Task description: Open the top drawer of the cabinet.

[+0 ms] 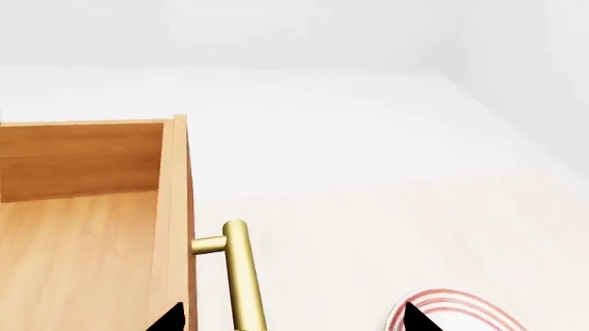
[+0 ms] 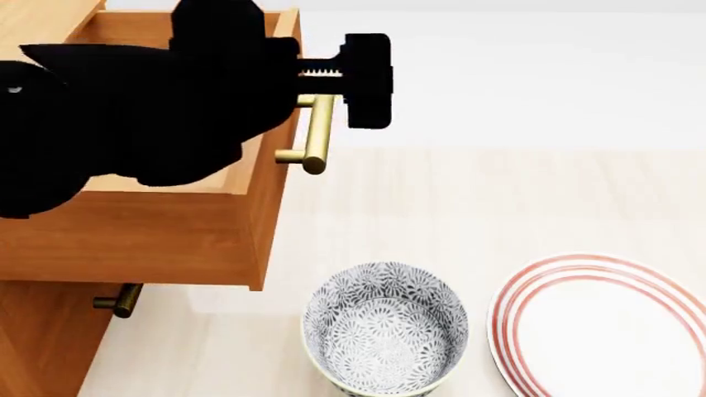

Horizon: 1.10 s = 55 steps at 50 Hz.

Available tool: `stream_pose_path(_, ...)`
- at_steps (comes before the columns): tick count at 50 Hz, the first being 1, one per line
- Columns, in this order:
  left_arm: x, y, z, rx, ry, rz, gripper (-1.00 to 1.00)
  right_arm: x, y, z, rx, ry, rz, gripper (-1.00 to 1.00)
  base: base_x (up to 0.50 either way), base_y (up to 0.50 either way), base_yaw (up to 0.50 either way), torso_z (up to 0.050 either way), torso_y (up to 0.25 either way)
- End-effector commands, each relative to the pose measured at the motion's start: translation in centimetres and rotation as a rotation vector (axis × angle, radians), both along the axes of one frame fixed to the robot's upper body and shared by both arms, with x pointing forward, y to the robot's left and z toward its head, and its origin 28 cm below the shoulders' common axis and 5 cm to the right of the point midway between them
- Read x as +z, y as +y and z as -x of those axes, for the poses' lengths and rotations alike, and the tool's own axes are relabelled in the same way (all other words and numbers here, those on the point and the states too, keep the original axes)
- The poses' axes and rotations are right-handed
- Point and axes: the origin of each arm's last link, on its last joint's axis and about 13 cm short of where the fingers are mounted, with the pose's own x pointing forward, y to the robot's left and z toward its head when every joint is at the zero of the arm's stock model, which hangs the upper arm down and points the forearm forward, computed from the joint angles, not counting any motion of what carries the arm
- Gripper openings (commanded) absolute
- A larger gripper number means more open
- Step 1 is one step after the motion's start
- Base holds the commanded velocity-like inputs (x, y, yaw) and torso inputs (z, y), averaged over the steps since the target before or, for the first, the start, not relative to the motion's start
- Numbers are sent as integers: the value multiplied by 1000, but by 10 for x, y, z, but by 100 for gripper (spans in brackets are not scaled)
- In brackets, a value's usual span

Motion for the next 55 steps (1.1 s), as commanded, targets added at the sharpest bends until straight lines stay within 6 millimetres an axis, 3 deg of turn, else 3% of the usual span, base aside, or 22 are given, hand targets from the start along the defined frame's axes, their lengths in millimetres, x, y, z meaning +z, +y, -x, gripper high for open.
stream_pose_path(1,8,-7,35,-129,-116,35,100,2,1,-4,-4,-15,-5,100,0,0,0,0,0)
stream_pose_path(15,-3,7,69,-155,-222,-1,100,0,2,-3,2,-14,2,100,0,0,0,0,0)
stream_pose_path(26,-23,27,133,-166,-627,-79,100,-3,4,-1,13,-7,13,100,0,0,0,0,0)
stream_pose_path(39,-68,35,154,-218,-633,-60,100,-3,5,0,19,-4,23,100,0,0,0,0,0)
stream_pose_path(45,-84,38,164,-247,-719,-75,100,-4,5,0,20,-4,27,100,0,0,0,0,0)
stream_pose_path(55,-113,48,165,-137,-920,-186,100,-5,5,2,25,-2,38,100,0,0,0,0,0)
